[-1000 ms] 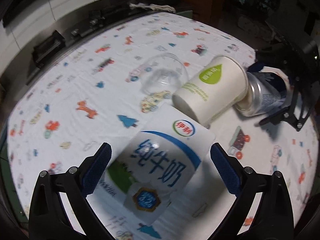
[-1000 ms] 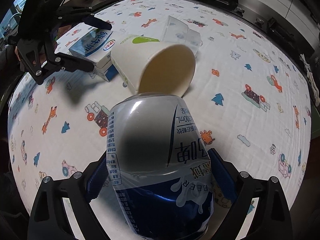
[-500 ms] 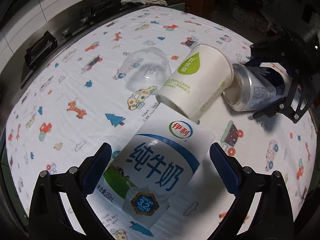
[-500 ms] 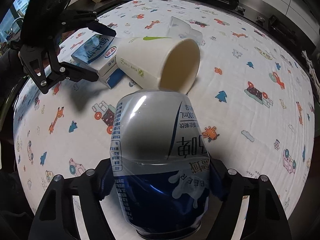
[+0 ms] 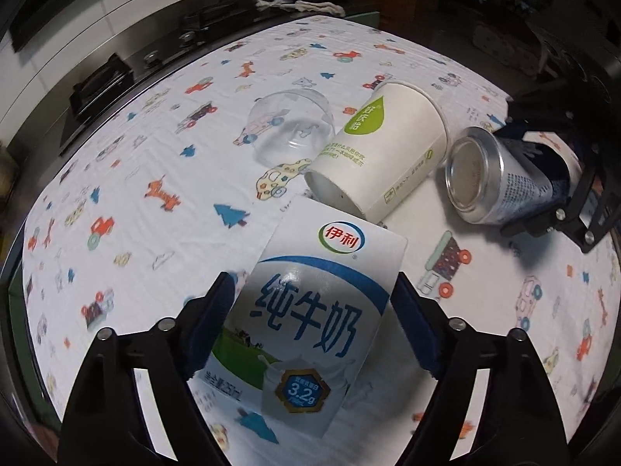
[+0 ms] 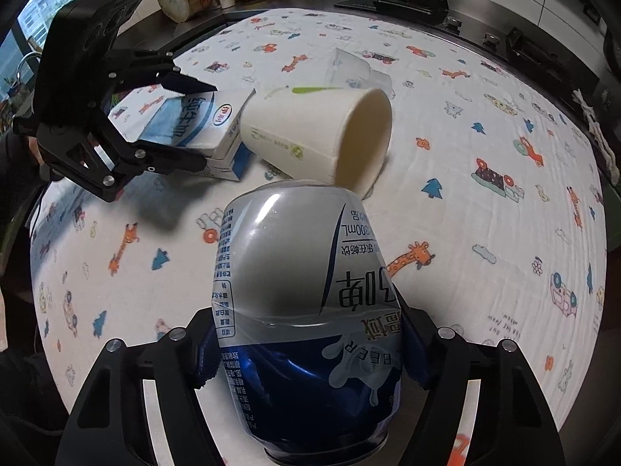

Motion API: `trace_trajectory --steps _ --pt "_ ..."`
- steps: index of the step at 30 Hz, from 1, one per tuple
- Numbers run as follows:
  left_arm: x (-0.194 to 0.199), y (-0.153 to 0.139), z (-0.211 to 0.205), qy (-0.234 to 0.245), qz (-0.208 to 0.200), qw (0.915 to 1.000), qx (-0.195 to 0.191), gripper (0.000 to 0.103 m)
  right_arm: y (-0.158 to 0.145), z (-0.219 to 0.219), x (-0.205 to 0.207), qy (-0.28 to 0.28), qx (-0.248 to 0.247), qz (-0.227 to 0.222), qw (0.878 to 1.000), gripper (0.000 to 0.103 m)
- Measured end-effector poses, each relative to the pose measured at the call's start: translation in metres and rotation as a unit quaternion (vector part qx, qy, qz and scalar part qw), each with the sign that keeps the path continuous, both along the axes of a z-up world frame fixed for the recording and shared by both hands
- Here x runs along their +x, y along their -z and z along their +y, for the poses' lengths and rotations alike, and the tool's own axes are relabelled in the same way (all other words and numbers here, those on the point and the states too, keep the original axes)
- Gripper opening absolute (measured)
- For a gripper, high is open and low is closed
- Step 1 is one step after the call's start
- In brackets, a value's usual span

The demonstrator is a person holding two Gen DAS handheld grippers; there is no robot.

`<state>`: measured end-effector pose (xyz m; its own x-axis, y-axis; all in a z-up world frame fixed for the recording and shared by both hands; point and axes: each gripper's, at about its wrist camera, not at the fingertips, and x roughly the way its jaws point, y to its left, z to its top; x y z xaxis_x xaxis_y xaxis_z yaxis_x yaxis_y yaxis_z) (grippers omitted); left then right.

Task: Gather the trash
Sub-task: 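Lift the can and the milk carton and carry them toward the green basket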

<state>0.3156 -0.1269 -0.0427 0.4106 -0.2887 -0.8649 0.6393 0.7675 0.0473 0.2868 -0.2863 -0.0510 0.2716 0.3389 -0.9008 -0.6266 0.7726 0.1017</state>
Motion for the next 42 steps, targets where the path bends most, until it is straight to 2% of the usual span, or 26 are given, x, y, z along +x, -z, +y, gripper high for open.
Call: trace_trajectory --steps 6,10,14,18,25,34,39,42 --pt "-0.022 -0.005 0.007 -0.031 -0.003 0.9995 -0.003 0.071 -0.011 0.008 -0.024 0.01 0.016 -0.011 1.0 0.071" --pt "-0.035 -0.008 0.02 -0.063 0.003 0.9979 -0.015 0.07 -0.017 0.016 -0.039 0.012 0.022 -0.018 1.0 0.071" --pt "-0.053 -0.018 0.039 -0.092 -0.008 0.9955 -0.02 0.069 -0.022 0.029 -0.054 0.011 0.032 -0.024 0.999 0.071" --pt "-0.074 -0.03 0.065 -0.123 -0.018 0.992 -0.022 0.069 -0.024 0.048 -0.062 0.006 0.041 -0.027 0.999 0.071" --pt "-0.112 -0.059 0.124 -0.186 -0.054 0.9804 -0.036 0.069 -0.034 0.095 -0.076 -0.016 0.062 -0.036 0.997 0.071" --pt "-0.152 -0.081 0.231 -0.295 -0.077 0.9516 -0.037 0.069 -0.046 0.175 -0.094 -0.065 0.078 -0.045 0.994 0.071" --pt "-0.171 -0.083 0.294 -0.36 -0.088 0.9284 -0.022 0.069 -0.048 0.219 -0.096 -0.085 0.085 -0.041 0.992 0.071" --pt "-0.178 -0.078 0.333 -0.401 -0.086 0.9116 -0.02 0.069 -0.05 0.244 -0.099 -0.097 0.088 -0.04 0.991 0.071"
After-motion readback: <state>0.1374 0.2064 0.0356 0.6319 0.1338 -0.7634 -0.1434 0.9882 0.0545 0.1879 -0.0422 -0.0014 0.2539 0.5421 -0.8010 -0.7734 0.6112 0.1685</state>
